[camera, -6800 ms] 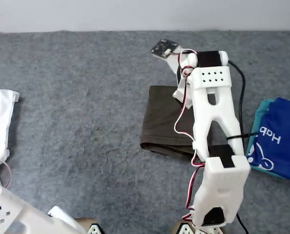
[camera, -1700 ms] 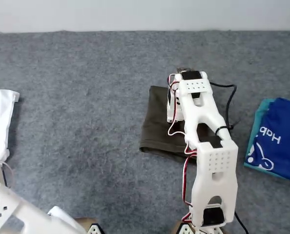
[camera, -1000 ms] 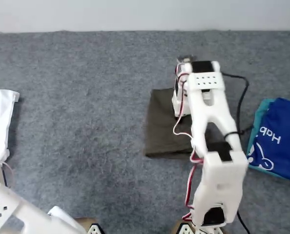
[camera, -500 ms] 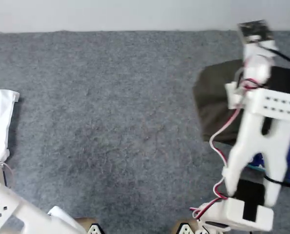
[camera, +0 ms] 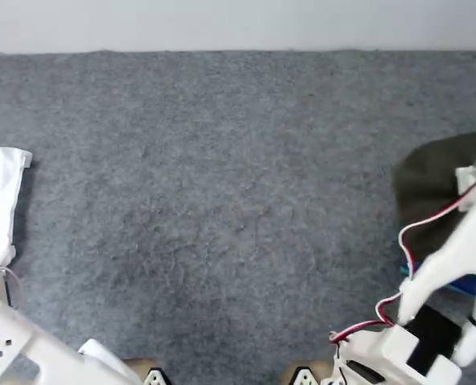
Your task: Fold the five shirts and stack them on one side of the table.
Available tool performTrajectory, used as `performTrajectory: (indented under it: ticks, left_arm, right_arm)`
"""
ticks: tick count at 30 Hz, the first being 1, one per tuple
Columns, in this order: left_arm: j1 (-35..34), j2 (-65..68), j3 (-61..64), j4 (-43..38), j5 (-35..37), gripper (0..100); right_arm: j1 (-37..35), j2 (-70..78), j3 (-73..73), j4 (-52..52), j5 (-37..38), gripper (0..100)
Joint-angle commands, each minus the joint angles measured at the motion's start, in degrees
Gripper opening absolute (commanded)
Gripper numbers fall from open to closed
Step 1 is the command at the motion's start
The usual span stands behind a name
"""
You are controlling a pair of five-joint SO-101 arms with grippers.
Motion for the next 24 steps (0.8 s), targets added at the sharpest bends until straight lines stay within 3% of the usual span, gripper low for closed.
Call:
performTrajectory:
  ticks: [1,8,14,16,20,24]
  left_arm:
    - [0.53,0.00,-0.22,-0.79,-0.44,2]
    - [0.53,0.00,-0.22,-0.79,-0.44,2]
    - [0.53,0.09,-0.13,-0.79,-0.44,2]
    - [0.53,0.09,-0.13,-0.79,-0.44,2]
    - [0.53,0.09,-0.13,-0.79,-0.44,2]
    - [0.53,0.00,-0.13,-0.79,-0.35,2]
  right_arm:
    - [4.53,4.00,-0.62,-2.07,0.97,0.9]
    - [10.86,15.96,-0.97,-11.65,4.13,2.9]
    - [12.26,15.25,-1.67,-11.21,2.20,37.7]
    - [12.00,12.35,-3.52,-9.45,0.09,43.0]
    - [9.45,5.93,-6.51,-6.64,-0.35,37.4]
    - [5.76,4.26,-6.59,-7.34,-0.26,13.8]
